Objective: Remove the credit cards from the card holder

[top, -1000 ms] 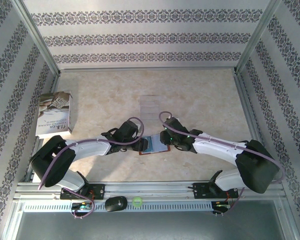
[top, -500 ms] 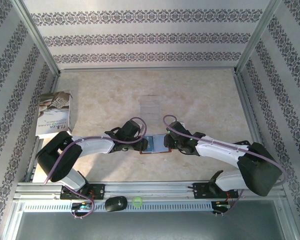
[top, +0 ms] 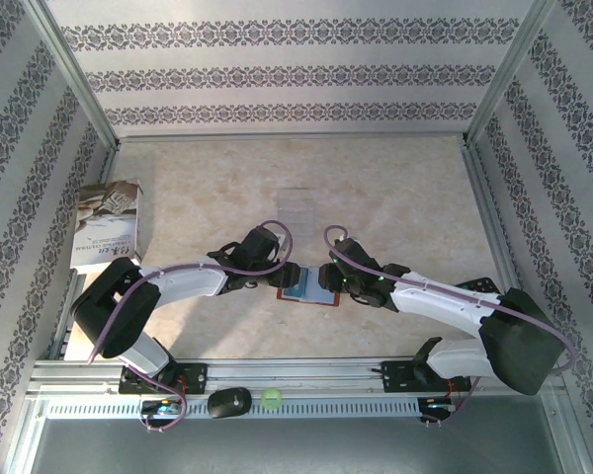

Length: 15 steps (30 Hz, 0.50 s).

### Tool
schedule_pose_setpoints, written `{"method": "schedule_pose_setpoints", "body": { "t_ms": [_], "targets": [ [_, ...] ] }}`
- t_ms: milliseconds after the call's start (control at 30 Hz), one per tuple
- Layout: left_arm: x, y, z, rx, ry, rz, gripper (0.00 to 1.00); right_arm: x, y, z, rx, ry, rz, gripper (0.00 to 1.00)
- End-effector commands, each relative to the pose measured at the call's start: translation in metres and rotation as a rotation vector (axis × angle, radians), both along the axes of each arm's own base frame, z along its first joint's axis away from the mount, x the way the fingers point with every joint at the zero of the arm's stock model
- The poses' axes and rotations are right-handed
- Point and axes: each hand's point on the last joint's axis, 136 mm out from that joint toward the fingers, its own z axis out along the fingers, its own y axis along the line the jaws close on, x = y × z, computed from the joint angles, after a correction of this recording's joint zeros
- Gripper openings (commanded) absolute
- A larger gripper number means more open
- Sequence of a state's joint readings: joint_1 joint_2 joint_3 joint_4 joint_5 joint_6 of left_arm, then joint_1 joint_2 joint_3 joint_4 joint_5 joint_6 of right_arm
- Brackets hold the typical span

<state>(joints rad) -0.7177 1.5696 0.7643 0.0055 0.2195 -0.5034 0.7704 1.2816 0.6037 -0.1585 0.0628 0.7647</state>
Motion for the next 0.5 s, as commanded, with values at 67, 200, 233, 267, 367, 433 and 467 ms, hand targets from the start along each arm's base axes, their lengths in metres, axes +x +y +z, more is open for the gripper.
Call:
{"method": "schedule_pose_setpoints", "body": {
  "t_ms": [67, 200, 233, 267, 367, 433, 467],
  "targets": [
    [-0.005, -0.004, -0.001, 0.088, -0.057, -0.036, 0.59, -0.003, 0.011, -0.004, 0.037, 0.017, 0.022, 0.36],
    [-0.005, -0.003, -0.007, 0.185, -0.09, -0.05, 0.59, -0.004, 0.009, -0.004, 0.035, 0.014, 0.021, 0.36],
    [-0.005, -0.003, -0.008, 0.201, -0.095, -0.054, 0.59, -0.004, 0.009, -0.004, 0.034, 0.013, 0.02, 0.36],
    [-0.005, -0.001, -0.009, 0.216, -0.099, -0.053, 0.59, -0.004, 0.008, -0.005, 0.032, 0.015, 0.019, 0.36],
    [-0.008, -0.004, -0.014, 0.246, -0.111, -0.07, 0.6, -0.004, 0.009, -0.005, 0.035, 0.015, 0.023, 0.36],
    [-0.01, -0.007, -0.018, 0.256, -0.109, -0.078, 0.6, -0.005, 0.01, -0.006, 0.034, 0.015, 0.026, 0.36],
    [-0.011, -0.007, -0.021, 0.26, -0.102, -0.081, 0.59, -0.005, 0.01, -0.006, 0.034, 0.017, 0.027, 0.36]
  ]
}}
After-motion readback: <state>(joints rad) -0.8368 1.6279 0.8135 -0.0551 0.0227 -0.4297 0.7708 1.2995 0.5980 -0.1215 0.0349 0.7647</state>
